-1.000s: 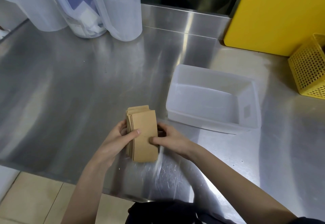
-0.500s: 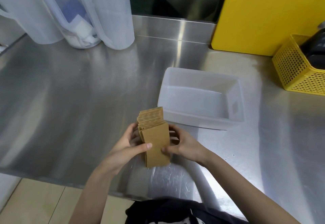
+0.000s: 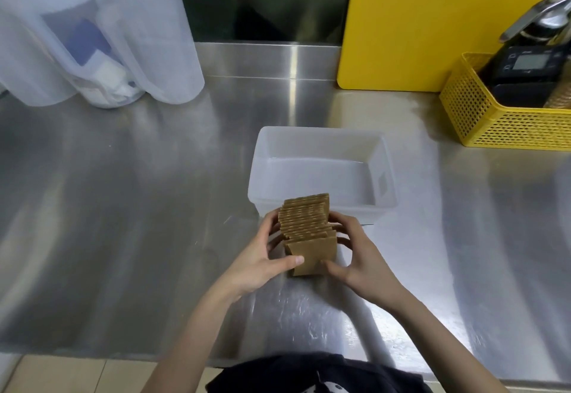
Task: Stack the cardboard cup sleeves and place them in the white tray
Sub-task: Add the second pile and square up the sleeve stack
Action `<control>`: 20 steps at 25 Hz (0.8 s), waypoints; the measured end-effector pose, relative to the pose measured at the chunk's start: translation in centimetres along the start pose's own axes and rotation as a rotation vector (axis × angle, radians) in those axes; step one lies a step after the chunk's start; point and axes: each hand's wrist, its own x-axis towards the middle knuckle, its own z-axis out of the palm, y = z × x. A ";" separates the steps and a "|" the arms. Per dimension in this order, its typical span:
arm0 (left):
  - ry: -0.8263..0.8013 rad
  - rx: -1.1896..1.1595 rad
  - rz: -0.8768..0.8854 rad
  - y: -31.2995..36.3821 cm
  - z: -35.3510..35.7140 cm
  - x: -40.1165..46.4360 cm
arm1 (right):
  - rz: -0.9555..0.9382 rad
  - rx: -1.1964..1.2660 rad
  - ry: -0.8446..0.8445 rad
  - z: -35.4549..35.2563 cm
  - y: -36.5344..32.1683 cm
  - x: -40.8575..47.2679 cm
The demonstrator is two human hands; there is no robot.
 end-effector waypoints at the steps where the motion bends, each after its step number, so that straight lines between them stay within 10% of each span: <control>1: -0.015 0.028 0.003 0.0 0.5 0.3 | 0.002 -0.018 0.020 -0.1 0.4 -0.2; 11: -0.028 0.394 0.079 -0.6 2.9 0.6 | -0.004 -0.067 -0.042 1.8 1.9 -0.7; 20: -0.071 0.260 0.055 -0.4 2.4 0.9 | 0.011 -0.067 -0.031 1.6 2.0 -0.5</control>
